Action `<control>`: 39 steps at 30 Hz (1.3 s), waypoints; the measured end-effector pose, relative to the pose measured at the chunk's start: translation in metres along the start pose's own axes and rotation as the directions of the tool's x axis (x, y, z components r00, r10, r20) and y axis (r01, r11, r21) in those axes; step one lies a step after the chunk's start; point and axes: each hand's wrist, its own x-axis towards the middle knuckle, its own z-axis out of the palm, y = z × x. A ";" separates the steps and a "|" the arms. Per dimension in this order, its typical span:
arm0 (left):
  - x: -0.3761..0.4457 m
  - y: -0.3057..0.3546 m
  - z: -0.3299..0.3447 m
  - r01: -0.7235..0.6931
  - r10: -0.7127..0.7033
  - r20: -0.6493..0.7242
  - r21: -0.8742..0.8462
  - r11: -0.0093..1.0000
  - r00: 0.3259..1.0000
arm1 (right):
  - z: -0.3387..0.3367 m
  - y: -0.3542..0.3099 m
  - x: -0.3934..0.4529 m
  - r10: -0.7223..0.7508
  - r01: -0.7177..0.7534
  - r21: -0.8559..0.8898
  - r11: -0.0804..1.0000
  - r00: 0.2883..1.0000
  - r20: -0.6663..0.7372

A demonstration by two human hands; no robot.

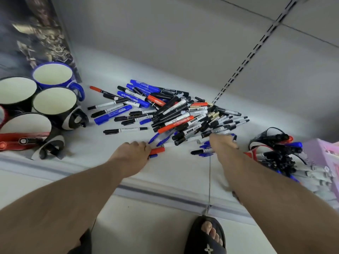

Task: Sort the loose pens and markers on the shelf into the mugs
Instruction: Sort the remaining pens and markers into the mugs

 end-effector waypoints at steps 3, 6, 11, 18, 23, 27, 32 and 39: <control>-0.001 -0.003 0.000 0.075 -0.074 0.031 -0.030 0.997 0.997 | 0.030 0.002 0.065 0.044 -0.047 0.103 0.994 0.999 0.032; 0.004 -0.020 -0.004 0.199 -0.219 -0.057 -0.245 0.949 0.974 | 0.069 0.007 0.136 0.078 -0.077 0.084 0.993 0.997 -0.010; 0.026 -0.054 -0.017 0.330 -0.401 -0.105 -0.403 0.853 0.910 | 0.029 0.000 0.034 0.068 -0.069 0.049 0.996 0.998 0.012; 0.046 -0.074 -0.015 0.553 -0.548 0.143 -0.408 0.726 0.824 | 0.020 0.005 -0.016 -0.042 0.054 -0.124 0.991 0.994 0.098; 0.051 -0.072 -0.021 0.552 -0.546 0.138 -0.390 0.737 0.826 | 0.031 0.014 -0.032 -0.210 0.246 -0.313 0.918 0.967 0.143; 0.046 -0.060 -0.028 0.525 -0.505 0.150 -0.319 0.789 0.850 | 0.032 0.022 -0.035 -0.314 0.362 -0.361 0.860 0.931 0.185; 0.040 -0.046 -0.020 0.495 -0.476 0.143 -0.337 0.801 0.868 | 0.023 0.038 -0.041 -0.286 0.338 -0.360 0.870 0.939 0.191; 0.032 -0.040 -0.016 0.422 -0.380 0.189 -0.481 0.768 0.906 | 0.027 0.055 -0.044 -0.166 0.226 -0.355 0.907 0.967 0.193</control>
